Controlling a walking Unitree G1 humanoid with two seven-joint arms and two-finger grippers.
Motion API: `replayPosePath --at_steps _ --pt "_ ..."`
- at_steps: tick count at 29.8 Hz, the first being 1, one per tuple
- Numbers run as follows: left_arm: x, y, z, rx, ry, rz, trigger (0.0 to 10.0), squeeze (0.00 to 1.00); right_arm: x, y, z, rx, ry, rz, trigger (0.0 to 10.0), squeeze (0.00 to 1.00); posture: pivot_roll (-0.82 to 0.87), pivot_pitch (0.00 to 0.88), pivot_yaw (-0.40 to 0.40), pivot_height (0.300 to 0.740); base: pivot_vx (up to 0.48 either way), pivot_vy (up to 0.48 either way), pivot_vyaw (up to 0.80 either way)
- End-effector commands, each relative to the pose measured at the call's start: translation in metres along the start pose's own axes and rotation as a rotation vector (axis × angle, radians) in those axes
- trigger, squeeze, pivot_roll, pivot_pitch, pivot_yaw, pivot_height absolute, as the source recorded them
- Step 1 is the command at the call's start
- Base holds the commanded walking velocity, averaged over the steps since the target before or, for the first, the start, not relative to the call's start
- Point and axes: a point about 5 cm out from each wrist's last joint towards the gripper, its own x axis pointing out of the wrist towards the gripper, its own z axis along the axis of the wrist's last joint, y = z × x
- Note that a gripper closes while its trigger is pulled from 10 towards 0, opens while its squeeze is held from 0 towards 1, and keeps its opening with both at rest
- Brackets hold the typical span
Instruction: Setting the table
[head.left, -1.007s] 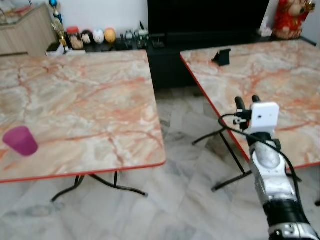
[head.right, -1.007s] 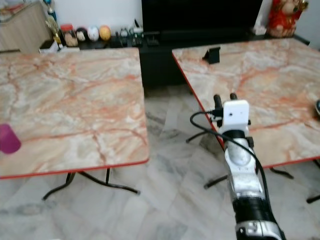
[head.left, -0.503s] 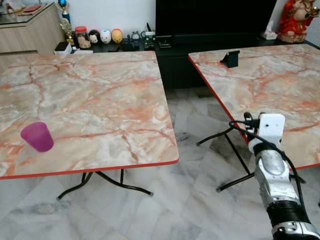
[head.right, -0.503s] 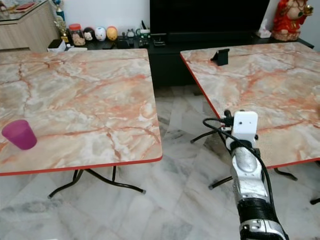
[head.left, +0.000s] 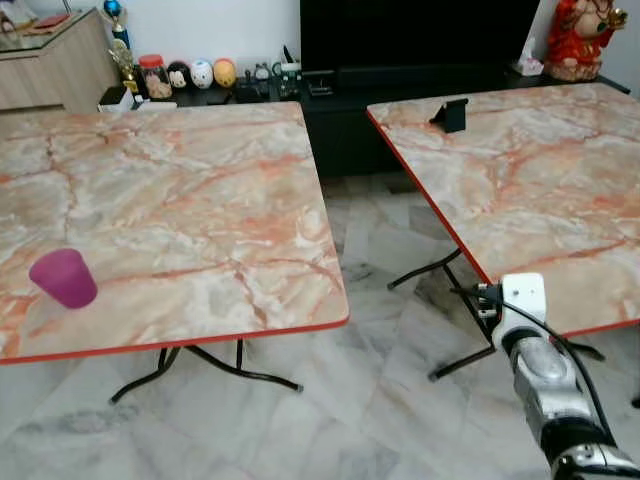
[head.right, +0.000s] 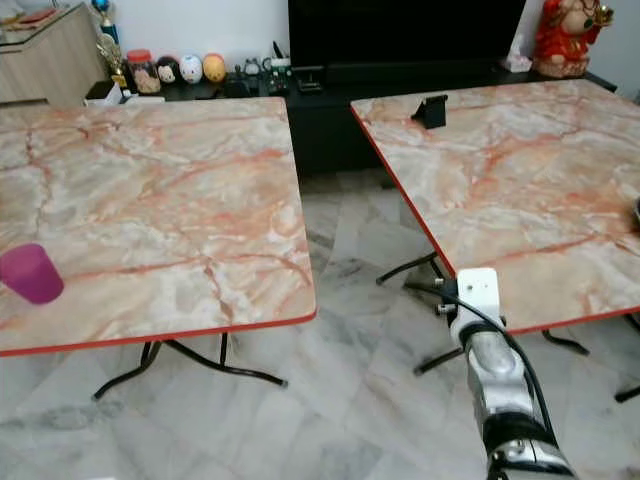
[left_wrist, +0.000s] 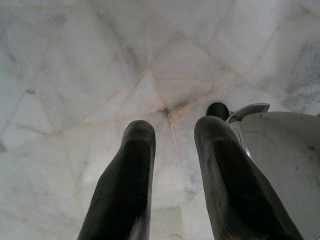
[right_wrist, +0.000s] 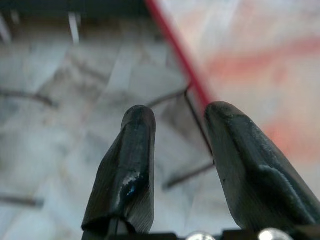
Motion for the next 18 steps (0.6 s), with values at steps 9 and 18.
replayPosePath --at_steps 9,18 --pt "0.0 -0.001 -0.003 0.001 0.014 -0.003 10.0 0.0 -0.023 0.013 -0.064 0.049 0.24 0.03 10.0 0.0 -0.06 0.0 0.021 0.732 0.0 0.0 0.0" --pt "-0.001 -0.001 -0.003 0.011 0.016 -0.009 10.0 0.0 -0.062 0.026 -0.128 0.077 0.509 0.024 10.0 0.0 -0.06 0.0 0.024 0.732 0.0 0.0 0.0"
